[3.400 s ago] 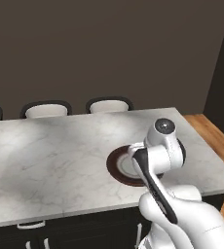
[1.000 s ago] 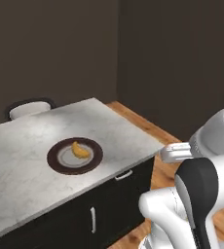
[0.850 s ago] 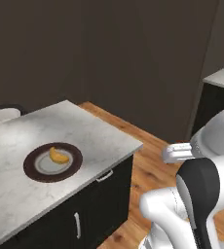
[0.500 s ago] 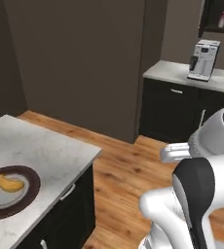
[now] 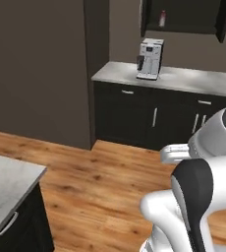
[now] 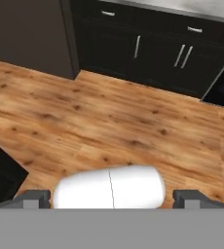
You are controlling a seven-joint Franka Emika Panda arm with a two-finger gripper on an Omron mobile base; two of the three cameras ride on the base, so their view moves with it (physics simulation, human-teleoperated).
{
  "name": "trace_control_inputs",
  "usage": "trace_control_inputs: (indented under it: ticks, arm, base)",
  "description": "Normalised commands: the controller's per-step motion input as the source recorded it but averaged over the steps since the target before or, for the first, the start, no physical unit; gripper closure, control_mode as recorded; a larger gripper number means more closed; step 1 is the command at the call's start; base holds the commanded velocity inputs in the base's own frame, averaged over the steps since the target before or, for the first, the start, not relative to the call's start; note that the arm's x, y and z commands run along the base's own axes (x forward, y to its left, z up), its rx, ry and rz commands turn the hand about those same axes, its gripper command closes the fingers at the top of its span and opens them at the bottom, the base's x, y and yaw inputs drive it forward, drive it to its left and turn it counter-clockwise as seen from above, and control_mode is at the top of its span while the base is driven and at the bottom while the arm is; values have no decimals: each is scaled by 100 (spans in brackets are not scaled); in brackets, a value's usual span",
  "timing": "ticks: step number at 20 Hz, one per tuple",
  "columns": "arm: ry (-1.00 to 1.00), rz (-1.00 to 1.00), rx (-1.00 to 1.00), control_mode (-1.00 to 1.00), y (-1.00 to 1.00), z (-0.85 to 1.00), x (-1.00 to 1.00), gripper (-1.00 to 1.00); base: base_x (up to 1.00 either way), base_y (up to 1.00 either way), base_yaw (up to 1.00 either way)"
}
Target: Move the hot dog bun to the plate on the dining table and place the condiment next to that plate. Then navigate to the fridge and take the sausage and place it on the plate as well.
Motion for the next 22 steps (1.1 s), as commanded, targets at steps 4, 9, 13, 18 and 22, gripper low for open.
trace_control_inputs:
  ticks: [4,9,13,18,22]
  arm:
    - [0,0,0,100,0,0,0,-100]
    - [0,0,0,100,0,0,0,-100]
    - [0,0,0,100,0,0,0,-100]
    - [0,0,0,100,0,0,0,-100]
    - [0,0,0,100,0,0,0,-100]
  base:
    - [46,-65,-27]
    - [71,-41,-36]
    - [77,-40,-35]
    - [98,-23,-27]
    - [100,-3,-21]
